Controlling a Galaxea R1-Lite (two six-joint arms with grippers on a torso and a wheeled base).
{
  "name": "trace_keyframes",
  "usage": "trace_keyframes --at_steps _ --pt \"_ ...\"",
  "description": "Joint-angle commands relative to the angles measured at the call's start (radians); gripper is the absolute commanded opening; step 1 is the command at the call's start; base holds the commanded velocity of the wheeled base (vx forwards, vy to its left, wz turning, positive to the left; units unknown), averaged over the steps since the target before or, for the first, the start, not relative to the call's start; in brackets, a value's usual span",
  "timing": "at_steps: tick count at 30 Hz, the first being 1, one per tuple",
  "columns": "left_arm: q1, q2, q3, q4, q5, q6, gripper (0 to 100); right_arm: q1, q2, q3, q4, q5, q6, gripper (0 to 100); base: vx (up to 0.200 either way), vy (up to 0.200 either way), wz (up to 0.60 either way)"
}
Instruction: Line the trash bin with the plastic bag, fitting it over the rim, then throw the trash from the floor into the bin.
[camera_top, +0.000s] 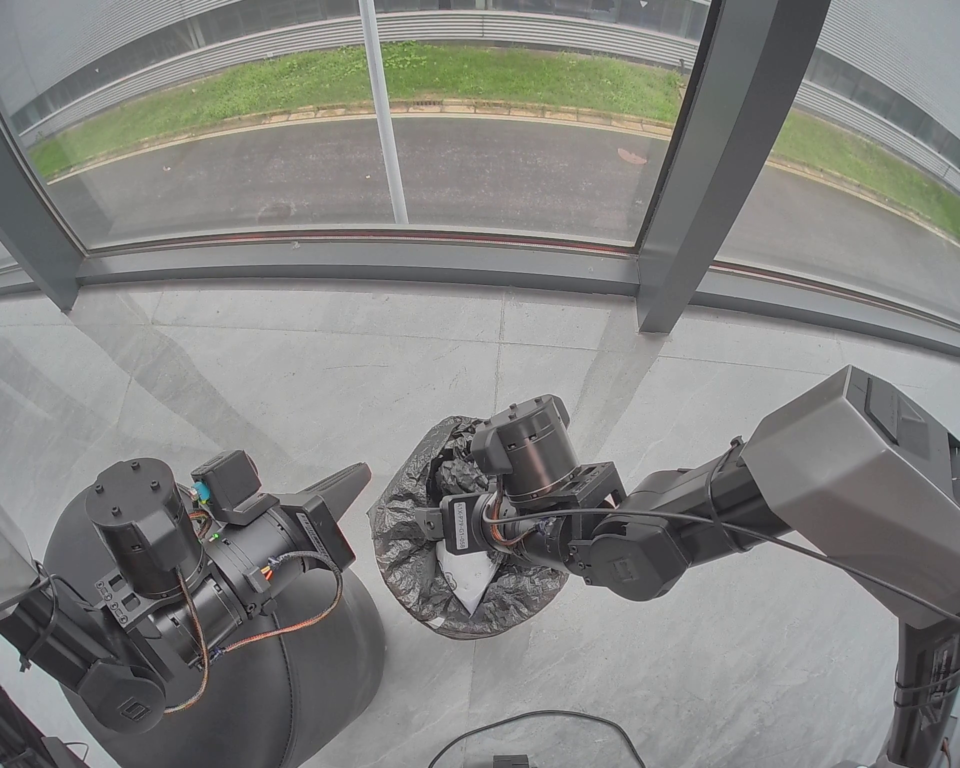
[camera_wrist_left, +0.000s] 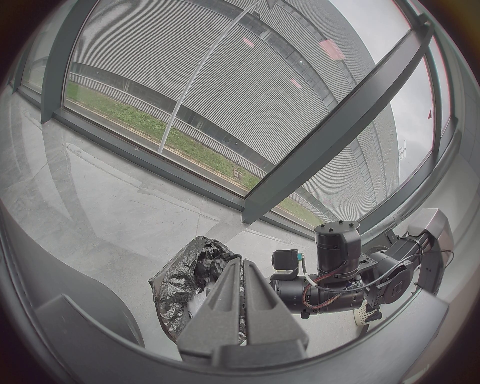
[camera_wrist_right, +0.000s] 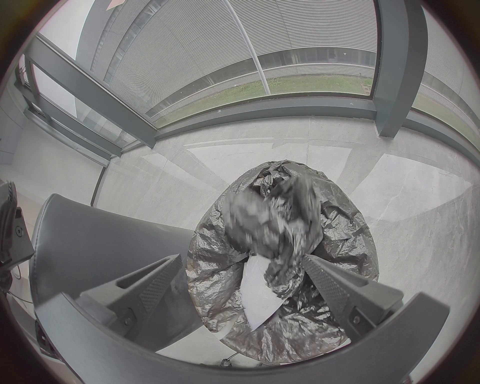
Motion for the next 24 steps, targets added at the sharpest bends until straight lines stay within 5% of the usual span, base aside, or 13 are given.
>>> trace_keyframes --at_steps 1,11,24 --pt "0.000 0.000 0.000 0.000 0.000 0.000 0 0.001 -0.010 0.009 0.000 -0.003 0.001 100 0.000 0.000 0.00" --pt "0.000 0.000 0.000 0.000 0.000 0.000 0 0.010 -0.139 0.045 -0.002 -0.014 0.007 100 0.000 0.000 0.00" --pt "0.000 0.003 0.000 0.000 0.000 0.000 0 0.010 0.068 -0.059 -0.075 0.012 -0.002 100 0.000 0.000 0.00"
